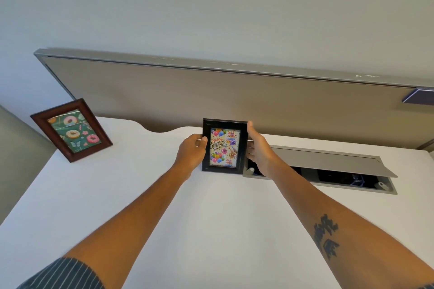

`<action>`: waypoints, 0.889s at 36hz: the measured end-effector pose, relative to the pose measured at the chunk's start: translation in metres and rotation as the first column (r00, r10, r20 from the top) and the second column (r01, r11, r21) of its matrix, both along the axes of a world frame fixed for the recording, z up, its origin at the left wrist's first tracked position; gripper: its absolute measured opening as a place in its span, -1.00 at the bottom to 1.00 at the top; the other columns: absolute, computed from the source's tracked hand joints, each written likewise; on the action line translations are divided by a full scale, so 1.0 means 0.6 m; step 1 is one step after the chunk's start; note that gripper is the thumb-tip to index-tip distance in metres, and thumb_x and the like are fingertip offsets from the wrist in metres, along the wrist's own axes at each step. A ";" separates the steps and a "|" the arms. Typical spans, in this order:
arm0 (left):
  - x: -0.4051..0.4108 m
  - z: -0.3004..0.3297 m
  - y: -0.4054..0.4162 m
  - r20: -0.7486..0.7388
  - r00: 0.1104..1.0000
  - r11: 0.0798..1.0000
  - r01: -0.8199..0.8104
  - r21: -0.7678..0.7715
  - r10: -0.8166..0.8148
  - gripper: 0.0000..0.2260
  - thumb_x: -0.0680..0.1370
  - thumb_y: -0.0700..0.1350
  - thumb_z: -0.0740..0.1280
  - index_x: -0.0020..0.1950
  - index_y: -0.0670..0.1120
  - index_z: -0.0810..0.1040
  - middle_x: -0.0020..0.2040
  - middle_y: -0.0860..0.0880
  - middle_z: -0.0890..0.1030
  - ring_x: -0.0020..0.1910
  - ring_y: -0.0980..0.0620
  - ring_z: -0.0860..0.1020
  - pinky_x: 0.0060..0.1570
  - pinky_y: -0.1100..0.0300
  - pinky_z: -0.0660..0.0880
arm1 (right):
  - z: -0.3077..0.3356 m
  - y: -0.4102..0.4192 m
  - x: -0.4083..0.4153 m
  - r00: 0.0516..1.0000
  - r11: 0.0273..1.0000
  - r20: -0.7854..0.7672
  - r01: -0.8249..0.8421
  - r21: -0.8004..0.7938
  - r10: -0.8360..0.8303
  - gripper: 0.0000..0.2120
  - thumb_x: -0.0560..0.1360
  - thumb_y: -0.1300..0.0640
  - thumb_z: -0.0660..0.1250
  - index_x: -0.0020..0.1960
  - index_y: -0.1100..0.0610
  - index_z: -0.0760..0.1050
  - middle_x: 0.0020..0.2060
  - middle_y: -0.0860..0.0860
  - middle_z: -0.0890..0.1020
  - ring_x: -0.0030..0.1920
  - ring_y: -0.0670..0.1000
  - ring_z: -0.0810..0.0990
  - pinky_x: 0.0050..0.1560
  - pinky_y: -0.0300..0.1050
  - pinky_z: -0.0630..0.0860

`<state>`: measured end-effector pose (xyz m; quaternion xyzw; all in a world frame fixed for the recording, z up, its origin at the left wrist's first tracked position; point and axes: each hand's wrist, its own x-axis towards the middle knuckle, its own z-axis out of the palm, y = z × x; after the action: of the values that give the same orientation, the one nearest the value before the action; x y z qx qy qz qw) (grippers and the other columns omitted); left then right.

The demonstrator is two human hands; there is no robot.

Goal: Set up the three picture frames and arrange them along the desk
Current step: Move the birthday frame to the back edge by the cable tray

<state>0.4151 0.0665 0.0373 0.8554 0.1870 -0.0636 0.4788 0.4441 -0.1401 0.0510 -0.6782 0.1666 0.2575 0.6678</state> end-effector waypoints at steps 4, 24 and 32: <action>-0.029 -0.005 0.000 0.005 0.999 0.993 0.033 0.114 -0.034 -0.52 0.71 0.10 0.20 0.59 -0.07 0.33 0.55 -0.12 0.45 0.50 -0.16 0.46 0.37 -0.05 0.49 | -0.004 -0.017 -0.030 0.984 0.981 0.179 0.029 -0.194 0.006 -0.42 0.68 -0.41 0.14 0.45 -0.02 0.50 0.41 0.03 0.62 0.37 0.10 0.57 0.09 -0.05 0.52; -0.291 0.049 -0.068 0.130 0.919 0.757 0.220 0.615 -0.372 -0.24 0.64 0.33 0.00 0.71 -0.01 -0.16 0.68 -0.01 -0.32 0.65 -0.05 -0.34 0.56 -0.05 -0.29 | 0.027 -0.134 -0.325 0.630 0.439 0.470 0.219 -0.871 0.618 -0.29 0.72 -0.13 0.24 0.73 0.21 0.18 0.75 0.16 0.15 0.76 0.20 0.09 0.72 0.29 0.10; -0.386 0.068 -0.138 0.121 0.888 0.734 0.282 0.618 -0.443 -0.21 0.59 0.38 -0.12 0.70 0.01 -0.23 0.63 0.03 -0.42 0.64 -0.03 -0.37 0.58 -0.06 -0.30 | 0.040 -0.204 -0.450 0.667 0.406 0.452 0.237 -0.883 0.592 -0.28 0.73 -0.17 0.16 0.75 0.18 0.12 0.77 0.13 0.08 0.77 0.16 0.00 0.74 0.28 0.03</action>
<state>0.1836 -0.0163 0.0780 0.9807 -0.0392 0.0170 0.1907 0.1739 -0.2623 0.0753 -0.9788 -0.0810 -0.0819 0.1695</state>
